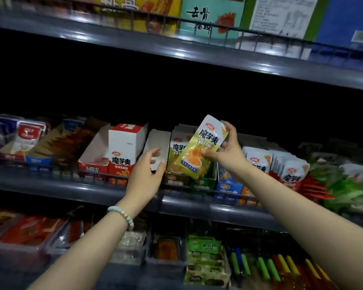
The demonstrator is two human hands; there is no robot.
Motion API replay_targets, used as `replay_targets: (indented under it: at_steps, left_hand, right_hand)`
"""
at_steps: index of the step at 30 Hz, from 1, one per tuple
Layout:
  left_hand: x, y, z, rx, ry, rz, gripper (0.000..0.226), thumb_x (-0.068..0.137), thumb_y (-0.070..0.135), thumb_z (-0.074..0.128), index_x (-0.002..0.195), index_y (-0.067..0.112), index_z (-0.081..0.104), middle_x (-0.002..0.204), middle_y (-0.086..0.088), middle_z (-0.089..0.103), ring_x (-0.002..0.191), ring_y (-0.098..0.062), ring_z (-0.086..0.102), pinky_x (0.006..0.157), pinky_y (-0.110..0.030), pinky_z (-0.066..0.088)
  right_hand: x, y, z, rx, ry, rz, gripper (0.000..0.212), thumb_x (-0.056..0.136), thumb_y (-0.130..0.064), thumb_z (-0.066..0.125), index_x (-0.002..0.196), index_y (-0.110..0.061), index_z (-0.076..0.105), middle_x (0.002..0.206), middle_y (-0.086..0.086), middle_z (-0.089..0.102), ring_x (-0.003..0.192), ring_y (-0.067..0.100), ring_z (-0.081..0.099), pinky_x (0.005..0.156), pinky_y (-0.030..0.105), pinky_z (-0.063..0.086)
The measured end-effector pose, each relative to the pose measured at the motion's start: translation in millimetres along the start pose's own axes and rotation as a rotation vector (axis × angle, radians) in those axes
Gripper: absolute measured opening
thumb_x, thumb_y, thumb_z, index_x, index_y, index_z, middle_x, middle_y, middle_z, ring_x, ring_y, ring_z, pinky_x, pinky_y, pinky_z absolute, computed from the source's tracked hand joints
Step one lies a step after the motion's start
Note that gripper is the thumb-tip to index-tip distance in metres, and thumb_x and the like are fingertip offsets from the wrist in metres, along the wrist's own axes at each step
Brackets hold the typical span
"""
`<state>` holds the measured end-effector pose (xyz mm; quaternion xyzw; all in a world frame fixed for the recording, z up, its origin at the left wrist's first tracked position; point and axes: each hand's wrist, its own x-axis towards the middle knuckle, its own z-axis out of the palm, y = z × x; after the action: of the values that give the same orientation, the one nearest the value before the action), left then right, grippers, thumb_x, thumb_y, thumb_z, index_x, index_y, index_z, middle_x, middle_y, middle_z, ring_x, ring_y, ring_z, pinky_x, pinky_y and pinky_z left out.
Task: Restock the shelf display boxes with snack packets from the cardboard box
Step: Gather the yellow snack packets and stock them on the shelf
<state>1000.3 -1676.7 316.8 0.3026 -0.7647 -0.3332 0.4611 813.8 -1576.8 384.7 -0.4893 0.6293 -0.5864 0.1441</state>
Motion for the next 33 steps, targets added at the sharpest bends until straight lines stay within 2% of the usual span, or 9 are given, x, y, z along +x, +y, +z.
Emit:
replay_targets:
  at_steps: [2,5,7,10,12,13,17,20,33]
  left_hand:
    - [12.0,-5.9,-1.9,0.074,-0.022,0.051,0.038,0.098,0.031,0.048,0.136,0.026,0.049,0.134,0.010,0.051,0.122,-0.009,0.047,0.100,-0.025,0.037]
    - [23.6,-11.3,0.4,0.271,-0.061,0.109,0.041,0.098,0.032,0.047,0.139,0.024,0.048,0.141,0.005,0.048,0.135,-0.016,0.036,0.109,-0.023,0.020]
    - [29.2,-17.1,4.9,0.390,-0.091,0.114,0.045,0.098,0.038,0.044,0.141,0.025,0.044,0.145,0.001,0.045,0.138,-0.017,0.032,0.117,-0.031,0.015]
    - [32.6,-27.2,14.5,0.465,-0.137,0.044,0.050,0.096,0.049,0.039,0.143,0.031,0.040,0.150,-0.003,0.039,0.142,-0.020,0.023,0.118,-0.037,0.013]
    - [30.8,-30.4,20.5,0.446,-0.151,-0.008,0.051,0.096,0.051,0.039,0.144,0.035,0.038,0.152,-0.004,0.034,0.144,-0.022,0.017,0.117,-0.037,0.012]
    - [28.7,-30.6,23.1,0.434,-0.144,-0.026,0.050,0.096,0.050,0.040,0.144,0.036,0.038,0.152,-0.004,0.033,0.145,-0.023,0.015,0.117,-0.035,0.010]
    - [25.1,-38.4,29.9,0.381,-0.067,-0.026,0.045,0.096,0.047,0.043,0.140,0.039,0.043,0.148,-0.003,0.041,0.144,-0.023,0.016,0.117,-0.032,0.009]
    - [26.7,-44.5,32.3,0.386,-0.056,-0.019,0.044,0.095,0.049,0.042,0.138,0.041,0.044,0.145,-0.002,0.045,0.143,-0.022,0.020,0.117,-0.032,0.009]
    - [12.8,-18.4,24.5,0.418,-0.076,0.021,0.048,0.099,0.039,0.040,0.146,0.031,0.034,0.151,-0.001,0.036,0.144,-0.016,0.012,0.117,-0.030,0.001]
  right_hand:
    - [19.4,3.7,6.6,-0.006,0.054,-0.015,0.093,0.080,0.008,0.068,0.146,-0.023,0.011,0.118,0.001,0.055,0.093,0.011,0.061,0.072,0.016,0.053]
    - [43.6,16.9,19.6,-0.071,0.067,-0.016,0.101,0.079,-0.001,0.073,0.149,-0.025,0.004,0.141,0.007,0.044,0.121,0.023,0.052,0.095,0.038,0.050]
    - [52.1,23.4,28.7,-0.154,0.051,-0.044,0.096,0.080,-0.006,0.073,0.148,-0.023,0.008,0.147,0.007,0.038,0.128,0.022,0.045,0.099,0.046,0.047]
    - [59.5,32.3,38.7,-0.241,0.005,-0.120,0.086,0.081,-0.010,0.073,0.145,-0.022,0.016,0.146,0.004,0.041,0.130,0.021,0.044,0.103,0.046,0.045]
    - [62.1,37.5,42.4,-0.366,-0.018,-0.149,0.089,0.082,-0.013,0.072,0.149,-0.021,0.013,0.150,0.003,0.036,0.135,0.020,0.038,0.106,0.032,0.037]
    - [62.6,40.2,43.8,-0.434,-0.027,-0.163,0.090,0.083,-0.015,0.072,0.150,-0.021,0.011,0.150,0.003,0.036,0.134,0.020,0.038,0.101,0.027,0.037]
    - [64.7,49.4,49.3,-0.698,-0.001,-0.209,0.086,0.080,-0.024,0.075,0.147,-0.022,0.021,0.140,0.007,0.042,0.132,0.027,0.035,0.102,0.035,0.034]
    - [65.3,56.8,53.3,-0.837,-0.027,-0.245,0.086,0.077,-0.029,0.077,0.145,-0.019,0.026,0.138,0.004,0.041,0.130,0.024,0.033,0.107,0.034,0.026]
    - [60.7,57.6,44.6,-0.887,-0.085,-0.243,0.083,0.083,-0.040,0.069,0.148,-0.021,0.022,0.146,0.004,0.033,0.137,0.021,0.024,0.116,0.037,0.017]
